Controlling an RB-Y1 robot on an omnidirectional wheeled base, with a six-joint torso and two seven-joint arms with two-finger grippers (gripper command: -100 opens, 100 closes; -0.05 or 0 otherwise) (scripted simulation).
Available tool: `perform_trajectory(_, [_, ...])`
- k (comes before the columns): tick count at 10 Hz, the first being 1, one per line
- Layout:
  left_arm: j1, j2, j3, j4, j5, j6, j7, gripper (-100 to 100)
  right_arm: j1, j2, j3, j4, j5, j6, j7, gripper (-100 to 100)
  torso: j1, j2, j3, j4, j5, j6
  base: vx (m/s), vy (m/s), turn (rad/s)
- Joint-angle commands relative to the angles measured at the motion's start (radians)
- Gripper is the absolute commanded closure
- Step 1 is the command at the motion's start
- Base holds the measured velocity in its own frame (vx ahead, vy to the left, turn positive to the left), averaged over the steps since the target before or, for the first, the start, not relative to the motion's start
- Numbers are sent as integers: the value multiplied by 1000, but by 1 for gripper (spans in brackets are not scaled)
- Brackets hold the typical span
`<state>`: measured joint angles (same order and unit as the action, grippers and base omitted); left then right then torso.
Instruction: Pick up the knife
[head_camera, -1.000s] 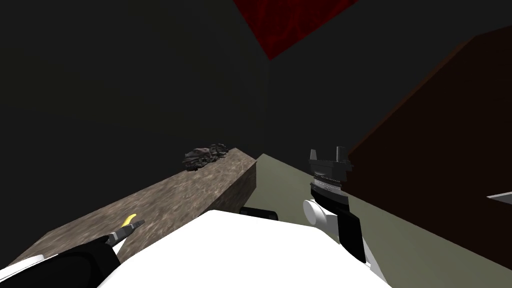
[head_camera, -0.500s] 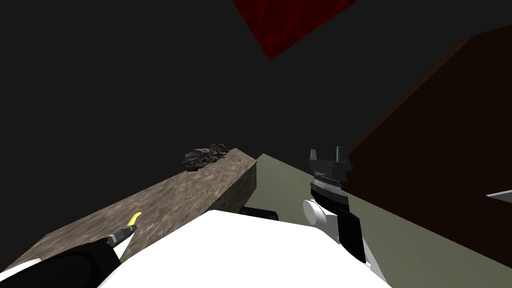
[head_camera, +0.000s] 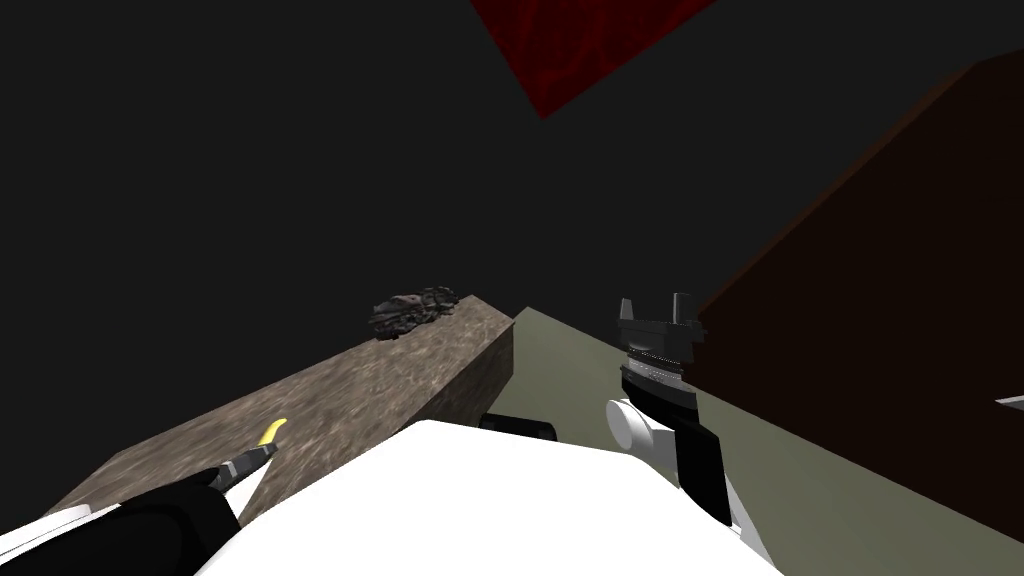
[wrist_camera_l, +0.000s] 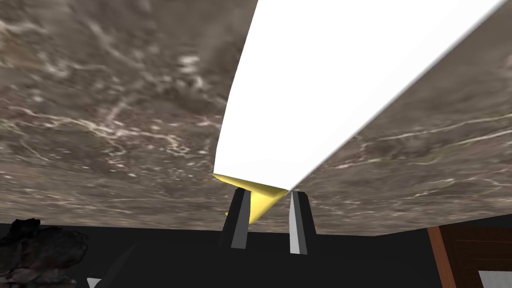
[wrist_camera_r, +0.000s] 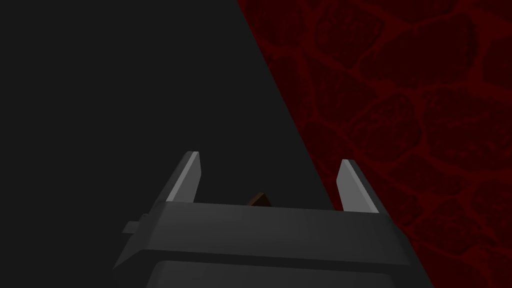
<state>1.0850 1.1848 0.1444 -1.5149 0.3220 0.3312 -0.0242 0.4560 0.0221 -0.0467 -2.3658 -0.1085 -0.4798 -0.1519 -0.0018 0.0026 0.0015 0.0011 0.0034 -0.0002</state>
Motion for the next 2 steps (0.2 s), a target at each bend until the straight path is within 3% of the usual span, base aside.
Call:
perform_trajectory(1, [0,0,0,0,0,0,0,100,0,0,0,0,0,0,0,0,0,0,0,0,0,0,-13,-24,19])
perform_trajectory(2, [2,2,1,-2,1,1,1,0,0,0,0,0,0,0,0,0,1,0,0,0,1,0,0,0,0])
